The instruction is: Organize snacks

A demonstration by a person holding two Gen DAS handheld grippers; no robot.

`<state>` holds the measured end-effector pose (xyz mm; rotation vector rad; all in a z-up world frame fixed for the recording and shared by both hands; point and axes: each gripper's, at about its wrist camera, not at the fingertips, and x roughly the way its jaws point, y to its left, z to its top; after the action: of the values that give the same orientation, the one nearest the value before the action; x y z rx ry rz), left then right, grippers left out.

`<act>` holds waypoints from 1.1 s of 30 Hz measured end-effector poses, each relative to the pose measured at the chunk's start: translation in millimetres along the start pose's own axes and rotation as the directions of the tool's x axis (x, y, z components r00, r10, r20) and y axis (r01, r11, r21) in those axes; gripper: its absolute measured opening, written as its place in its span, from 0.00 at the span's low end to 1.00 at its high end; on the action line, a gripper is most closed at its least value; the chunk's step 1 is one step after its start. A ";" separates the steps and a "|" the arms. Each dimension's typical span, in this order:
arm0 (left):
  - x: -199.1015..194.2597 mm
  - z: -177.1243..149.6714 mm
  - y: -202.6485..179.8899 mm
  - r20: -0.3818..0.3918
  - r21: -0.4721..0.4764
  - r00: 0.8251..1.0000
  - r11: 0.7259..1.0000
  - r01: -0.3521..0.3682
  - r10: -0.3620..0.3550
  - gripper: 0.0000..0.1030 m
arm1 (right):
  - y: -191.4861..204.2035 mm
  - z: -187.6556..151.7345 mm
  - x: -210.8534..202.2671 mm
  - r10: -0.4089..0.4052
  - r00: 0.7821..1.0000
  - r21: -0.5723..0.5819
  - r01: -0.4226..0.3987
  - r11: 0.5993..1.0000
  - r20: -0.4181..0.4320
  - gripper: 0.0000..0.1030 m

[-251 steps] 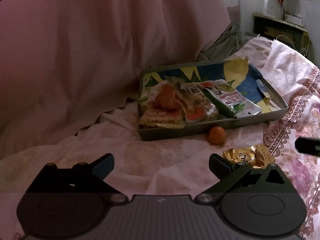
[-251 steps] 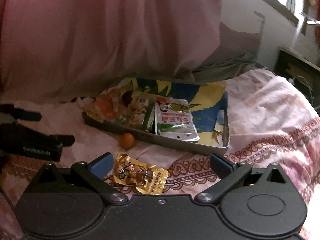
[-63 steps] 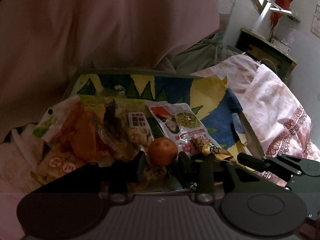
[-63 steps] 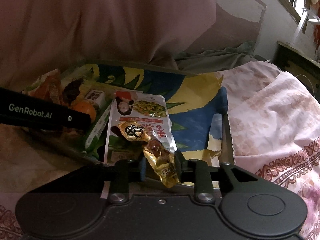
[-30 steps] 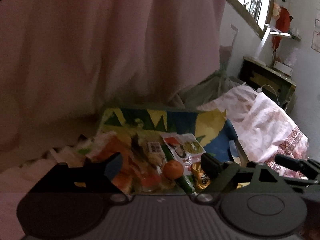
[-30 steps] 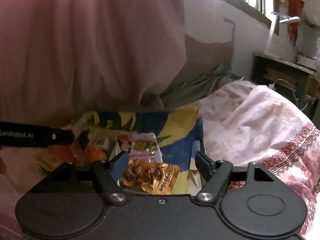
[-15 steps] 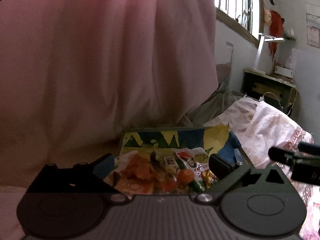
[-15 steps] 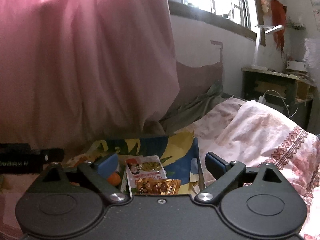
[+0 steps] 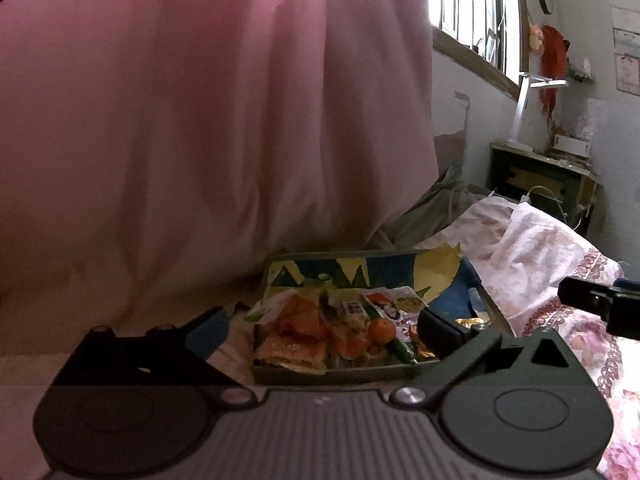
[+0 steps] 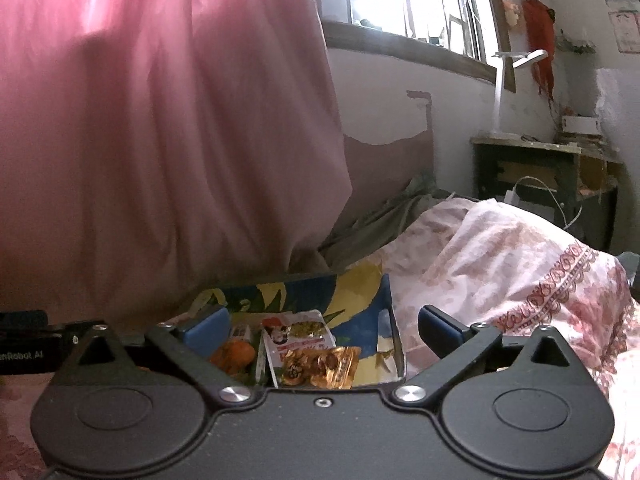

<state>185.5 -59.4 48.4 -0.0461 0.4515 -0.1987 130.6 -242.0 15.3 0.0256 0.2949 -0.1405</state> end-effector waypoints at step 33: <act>-80.7 -56.8 8.3 -0.072 0.019 0.996 0.998 -0.054 0.056 1.00 | 29.5 -49.4 -80.1 -0.026 0.994 -0.014 0.024 1.000 -0.109 0.99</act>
<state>91.0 -35.1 31.2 -0.0098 0.5226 -0.1504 44.7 -199.8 -8.4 0.0169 0.4057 -0.1626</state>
